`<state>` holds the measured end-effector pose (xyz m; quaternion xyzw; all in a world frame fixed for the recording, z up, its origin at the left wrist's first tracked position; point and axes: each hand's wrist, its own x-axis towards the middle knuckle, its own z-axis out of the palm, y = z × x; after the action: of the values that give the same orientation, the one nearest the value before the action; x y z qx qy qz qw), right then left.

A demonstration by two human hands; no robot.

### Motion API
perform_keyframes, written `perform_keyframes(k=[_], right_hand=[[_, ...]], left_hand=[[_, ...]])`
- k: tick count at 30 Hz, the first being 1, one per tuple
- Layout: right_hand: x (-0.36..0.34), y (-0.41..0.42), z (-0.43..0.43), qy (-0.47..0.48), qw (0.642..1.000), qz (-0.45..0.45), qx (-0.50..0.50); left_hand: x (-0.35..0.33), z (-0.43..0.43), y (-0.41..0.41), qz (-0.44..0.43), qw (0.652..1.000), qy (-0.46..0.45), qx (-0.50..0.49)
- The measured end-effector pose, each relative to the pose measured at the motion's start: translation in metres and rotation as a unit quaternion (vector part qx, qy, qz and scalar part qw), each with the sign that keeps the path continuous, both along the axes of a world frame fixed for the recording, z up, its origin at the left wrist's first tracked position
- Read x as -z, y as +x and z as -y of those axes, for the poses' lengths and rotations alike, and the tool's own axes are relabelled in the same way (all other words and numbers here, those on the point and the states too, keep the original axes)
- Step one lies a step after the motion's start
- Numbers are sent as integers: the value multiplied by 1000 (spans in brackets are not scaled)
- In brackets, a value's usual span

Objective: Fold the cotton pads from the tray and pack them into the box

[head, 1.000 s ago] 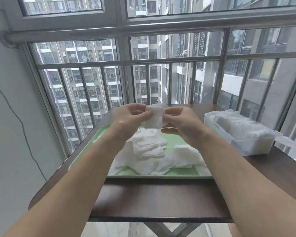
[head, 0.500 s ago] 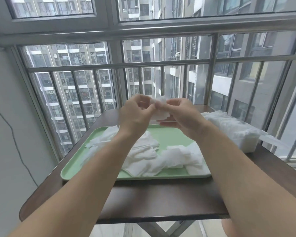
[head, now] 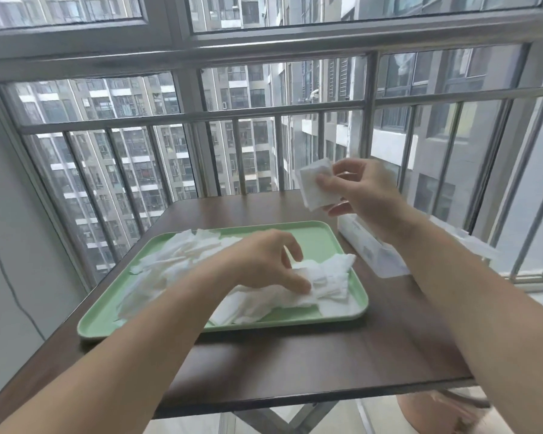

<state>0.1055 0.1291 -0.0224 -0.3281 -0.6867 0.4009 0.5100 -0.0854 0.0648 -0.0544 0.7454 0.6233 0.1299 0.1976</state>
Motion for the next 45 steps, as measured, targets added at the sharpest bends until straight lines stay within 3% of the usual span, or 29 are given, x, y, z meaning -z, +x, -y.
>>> perform_keyframes(k=[4,7,11,14,17,22,33,37,45], right_hand=[[15,-3,-2,3,1000,-15,14],[23,-5,0,12,1000,2,21],[27,-8,3,33,999,11,18],[29,-10,6,36,999,20,-2],[33,-15,7,36,998,51,-15],[34,-18,10,18,994,95,-46],[32,-19,16,-49,988,91,-112],[30,-16,20,-28,984,104,-144],[29,-12,14,-81,989,-10,-123]], left_hand=[[-4,-1,-3,-34,999,24,13],[-13,-4,-9,-12,998,38,44],[-30,-6,-23,98,991,52,69],[-27,-5,-29,242,960,105,95],[-15,-5,-29,310,930,174,90],[-5,-5,-32,288,923,240,85],[6,-9,-25,226,922,313,5],[7,-8,-24,236,920,311,-17],[-2,2,-29,419,895,156,7]])
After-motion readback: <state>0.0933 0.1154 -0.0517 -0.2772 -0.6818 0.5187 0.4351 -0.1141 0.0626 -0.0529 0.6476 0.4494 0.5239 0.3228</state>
